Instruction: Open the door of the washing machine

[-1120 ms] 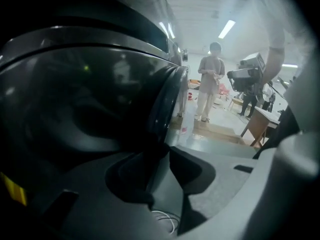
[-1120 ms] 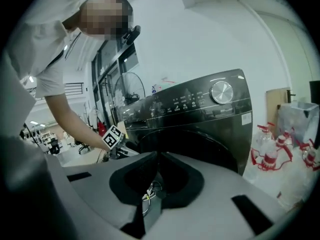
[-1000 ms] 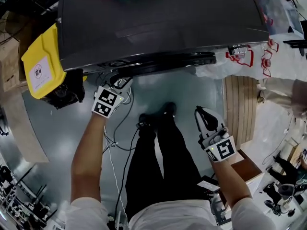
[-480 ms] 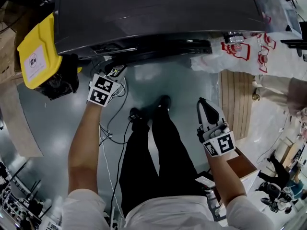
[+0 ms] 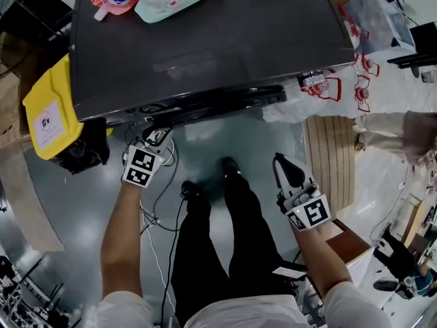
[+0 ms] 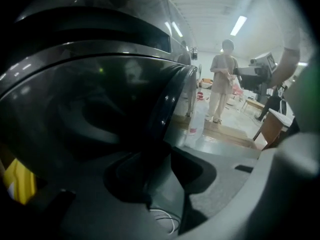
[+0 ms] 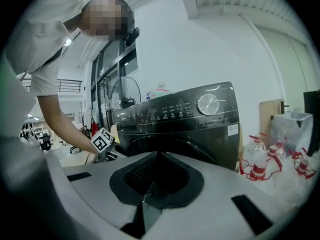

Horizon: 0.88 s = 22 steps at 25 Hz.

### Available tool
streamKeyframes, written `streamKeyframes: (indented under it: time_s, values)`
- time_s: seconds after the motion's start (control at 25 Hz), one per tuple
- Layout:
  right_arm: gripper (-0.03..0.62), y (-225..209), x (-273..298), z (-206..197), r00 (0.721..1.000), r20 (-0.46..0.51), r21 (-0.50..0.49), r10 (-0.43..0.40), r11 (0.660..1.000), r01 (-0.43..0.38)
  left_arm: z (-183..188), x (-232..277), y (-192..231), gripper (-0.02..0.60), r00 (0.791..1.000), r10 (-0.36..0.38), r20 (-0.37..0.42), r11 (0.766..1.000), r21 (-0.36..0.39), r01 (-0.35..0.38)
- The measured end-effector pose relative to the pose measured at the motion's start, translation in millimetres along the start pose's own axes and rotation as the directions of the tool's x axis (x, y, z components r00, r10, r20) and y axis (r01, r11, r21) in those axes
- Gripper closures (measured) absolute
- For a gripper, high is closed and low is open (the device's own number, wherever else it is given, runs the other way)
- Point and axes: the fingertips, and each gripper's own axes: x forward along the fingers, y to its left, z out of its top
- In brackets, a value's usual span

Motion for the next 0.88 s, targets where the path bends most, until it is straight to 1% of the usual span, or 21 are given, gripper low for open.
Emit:
streamKeyframes:
  time_s: [0.08,0.24,0.36,0.52,0.64,0.72,0.8,0.88]
  values:
    - [0.553,-5,7,-7,1.0,0.001,0.004,0.004,1.0,-0.004,-1,1,1,0.433,1.0,0.006,0.004,1.0,0.02,-0.006]
    - [0.553,-3,15,-10,0.999,0.002,0.009,0.034,0.999,-0.034,0,5,3,0.43,1.0,-0.018,0.007,1.0,0.006,0.018]
    - [0.553,-2,17,-8,0.999,-0.002,0.004,0.051,0.999,-0.051,-2,4,0,0.428,1.0,-0.023,-0.001,1.0,-0.017,0.023]
    - [0.553,-8,25,-5,0.999,-0.002,0.003,0.054,0.999,-0.054,1,4,2,0.43,0.999,-0.041,-0.012,0.997,-0.058,0.04]
    - [0.553,-6,25,-2,0.997,0.006,-0.006,0.08,0.997,-0.08,-2,4,-1,0.434,0.997,-0.058,-0.046,0.996,-0.077,0.054]
    - [0.553,-5,23,-1,0.995,0.012,-0.007,0.099,0.995,-0.099,-4,5,-2,0.436,0.998,-0.052,-0.046,0.997,-0.058,0.049]
    - [0.553,-6,21,0,0.995,0.021,0.014,0.097,0.995,-0.097,-2,7,2,0.439,0.999,-0.024,-0.031,0.999,-0.032,0.023]
    - [0.553,-4,14,-1,0.996,0.022,0.031,0.091,0.995,-0.092,-3,5,1,0.439,0.999,-0.014,-0.039,0.999,-0.03,0.013]
